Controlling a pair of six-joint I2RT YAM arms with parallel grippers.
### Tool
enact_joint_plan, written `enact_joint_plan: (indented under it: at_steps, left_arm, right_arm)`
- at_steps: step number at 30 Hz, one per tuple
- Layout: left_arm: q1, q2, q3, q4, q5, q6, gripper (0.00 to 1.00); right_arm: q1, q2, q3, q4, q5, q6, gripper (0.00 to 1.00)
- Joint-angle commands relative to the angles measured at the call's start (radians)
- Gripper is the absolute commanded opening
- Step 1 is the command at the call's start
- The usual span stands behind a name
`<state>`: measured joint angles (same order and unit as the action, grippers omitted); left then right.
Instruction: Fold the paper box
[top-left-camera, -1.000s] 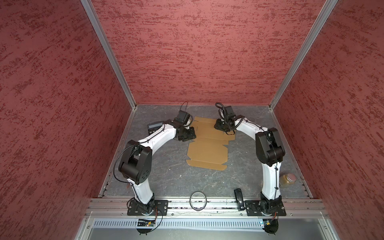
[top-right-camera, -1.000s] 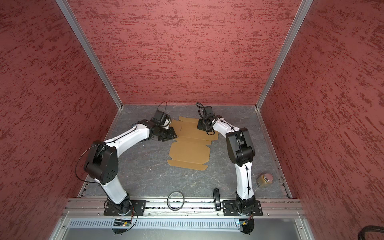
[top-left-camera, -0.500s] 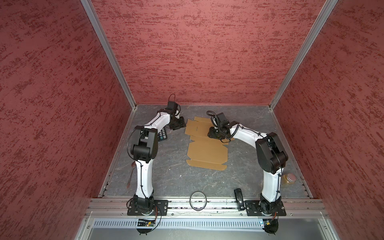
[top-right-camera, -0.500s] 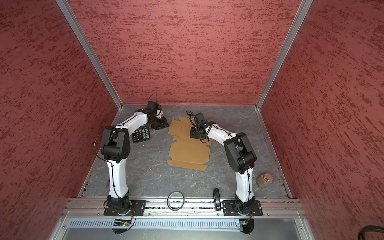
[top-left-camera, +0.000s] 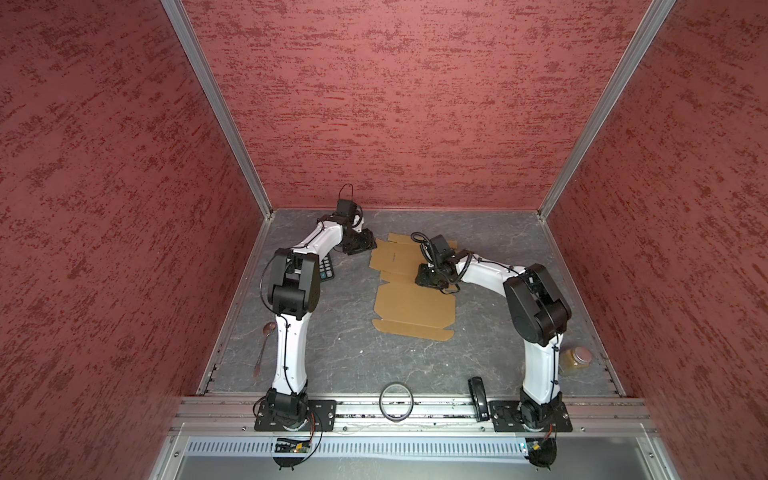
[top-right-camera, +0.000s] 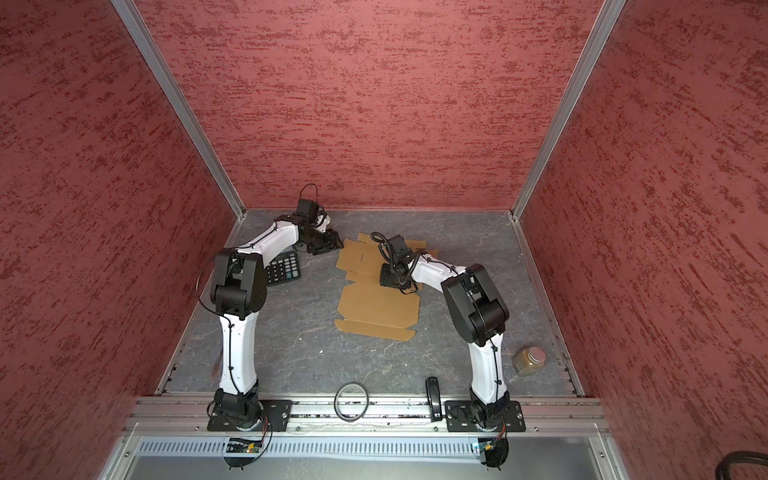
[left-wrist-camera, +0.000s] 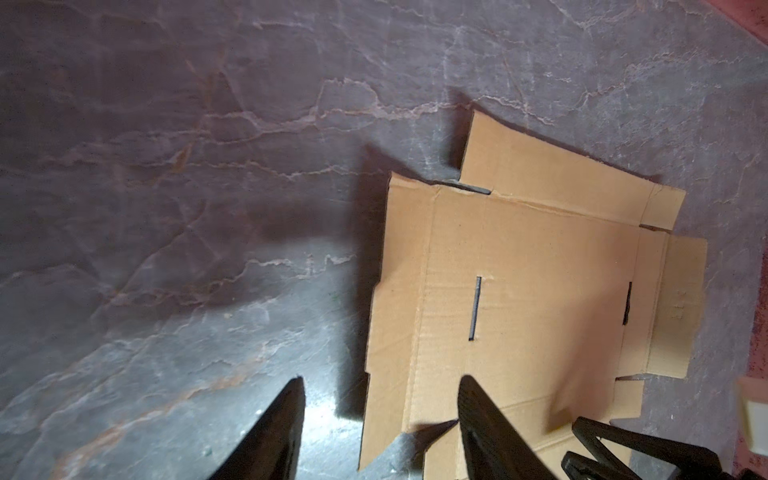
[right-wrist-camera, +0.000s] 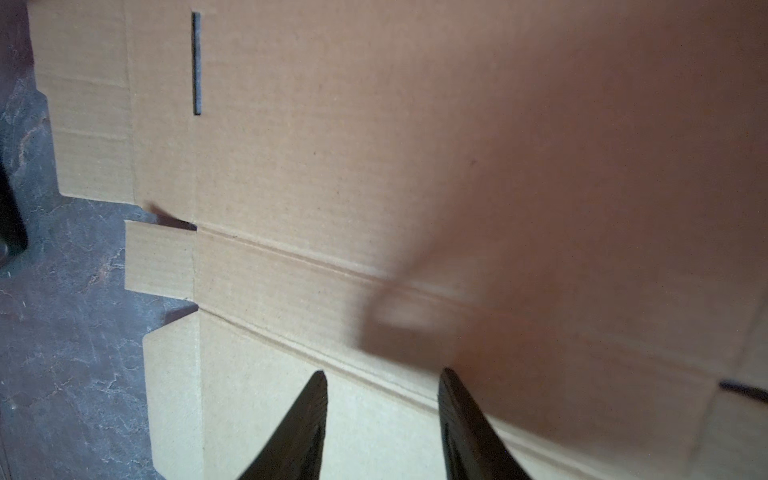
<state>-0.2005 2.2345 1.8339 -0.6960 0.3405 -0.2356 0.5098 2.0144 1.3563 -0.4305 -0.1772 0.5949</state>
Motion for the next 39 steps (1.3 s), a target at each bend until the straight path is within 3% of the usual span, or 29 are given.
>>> enact_joint_plan:
  at_steps: [1, 16, 28, 39]
  left_arm:
    - [-0.008, 0.05, 0.035, -0.002, 0.017, 0.027, 0.6]
    - [-0.04, 0.131, 0.095, -0.009, -0.033, 0.027, 0.55]
    - [-0.051, 0.128, 0.071, 0.046, 0.053, -0.006, 0.42]
    - [-0.049, 0.118, 0.041, 0.07, 0.043, -0.014, 0.2]
  right_arm:
    - [0.007, 0.027, -0.016, 0.019, -0.01, 0.017, 0.44]
    - [0.009, 0.042, -0.042, 0.026, -0.022, 0.015, 0.43]
    - [0.009, 0.058, -0.054, 0.029, -0.019, 0.022, 0.42]
    - [0.009, 0.069, -0.059, 0.035, -0.022, 0.022, 0.41]
